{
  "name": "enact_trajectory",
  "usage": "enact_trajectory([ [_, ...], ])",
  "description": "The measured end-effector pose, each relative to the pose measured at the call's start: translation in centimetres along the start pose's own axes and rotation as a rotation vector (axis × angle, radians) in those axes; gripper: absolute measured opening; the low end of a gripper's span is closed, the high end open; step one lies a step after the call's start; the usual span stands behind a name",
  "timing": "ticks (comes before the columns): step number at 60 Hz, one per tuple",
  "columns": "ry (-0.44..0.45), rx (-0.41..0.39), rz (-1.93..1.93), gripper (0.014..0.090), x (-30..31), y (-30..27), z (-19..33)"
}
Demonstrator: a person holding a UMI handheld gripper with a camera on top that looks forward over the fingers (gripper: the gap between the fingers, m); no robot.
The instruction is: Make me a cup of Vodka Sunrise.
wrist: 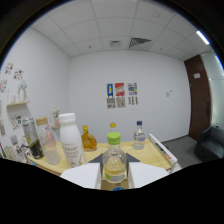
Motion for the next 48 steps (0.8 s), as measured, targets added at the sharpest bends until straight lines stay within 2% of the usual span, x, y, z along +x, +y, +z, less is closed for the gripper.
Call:
enact_trajectory([
  [8, 0.001, -0.004, 0.001, 0.0357, 0.5, 3.9, -3.1],
  [19, 0.011, -0.149, 0.028, 0.0354, 1.2, 16.5, -4.5],
  [27, 0.028, -0.234, 0.065, 0.0355, 1.5, 23.4, -4.0],
  [34, 0.043, -0.262, -0.079, 0.0355, 1.7, 25.6, -3.1],
  [48, 0.056, -0.249, -0.666, 0.0355, 2.1, 24.6, -1.6],
])
